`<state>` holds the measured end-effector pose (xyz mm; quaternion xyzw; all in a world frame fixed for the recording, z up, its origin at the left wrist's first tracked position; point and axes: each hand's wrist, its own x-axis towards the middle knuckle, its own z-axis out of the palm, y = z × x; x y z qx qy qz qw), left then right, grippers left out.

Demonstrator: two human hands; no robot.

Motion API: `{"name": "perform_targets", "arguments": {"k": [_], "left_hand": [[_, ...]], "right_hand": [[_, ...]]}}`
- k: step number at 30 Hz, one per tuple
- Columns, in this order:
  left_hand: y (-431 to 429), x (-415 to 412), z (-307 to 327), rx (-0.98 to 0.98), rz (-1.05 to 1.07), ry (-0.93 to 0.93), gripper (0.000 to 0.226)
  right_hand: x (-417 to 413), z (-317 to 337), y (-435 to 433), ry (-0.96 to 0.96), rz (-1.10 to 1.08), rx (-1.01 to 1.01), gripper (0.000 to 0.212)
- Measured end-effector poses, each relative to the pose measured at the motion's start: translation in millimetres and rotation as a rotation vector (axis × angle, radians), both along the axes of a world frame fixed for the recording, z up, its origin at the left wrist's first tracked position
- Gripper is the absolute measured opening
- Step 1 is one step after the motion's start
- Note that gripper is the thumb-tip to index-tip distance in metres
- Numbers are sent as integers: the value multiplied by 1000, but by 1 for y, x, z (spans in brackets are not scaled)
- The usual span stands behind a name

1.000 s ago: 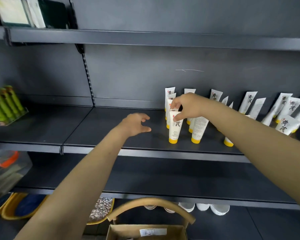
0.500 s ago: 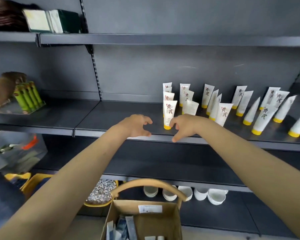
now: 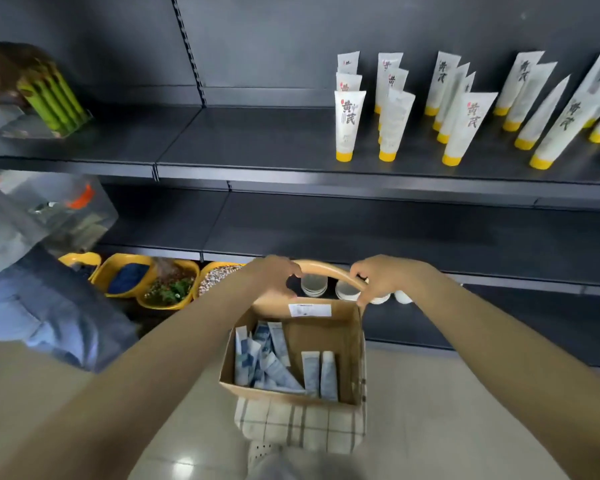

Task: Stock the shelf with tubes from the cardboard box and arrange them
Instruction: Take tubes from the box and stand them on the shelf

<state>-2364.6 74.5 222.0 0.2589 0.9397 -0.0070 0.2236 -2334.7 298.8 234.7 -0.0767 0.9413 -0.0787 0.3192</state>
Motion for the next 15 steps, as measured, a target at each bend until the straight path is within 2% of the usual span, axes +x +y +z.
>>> {"name": "perform_targets", "arguments": {"k": [3,5,9,15], "left_hand": [[-14,3,-26,-3,-21,-72,56],[-26,-1,-47,-33,-35,-123,56],[-58,-8,-91,-54,-48,-240,55],[-102,-19,-166,-5,-40,-341,59]], "right_hand": [[3,-32,-14,-26,20,6,62],[4,-53,-21,-50,-10,-15,58],[4,-97,-37,-115,-182,-87,65],[5,-170,-66,-173,-357,-146,60]]}}
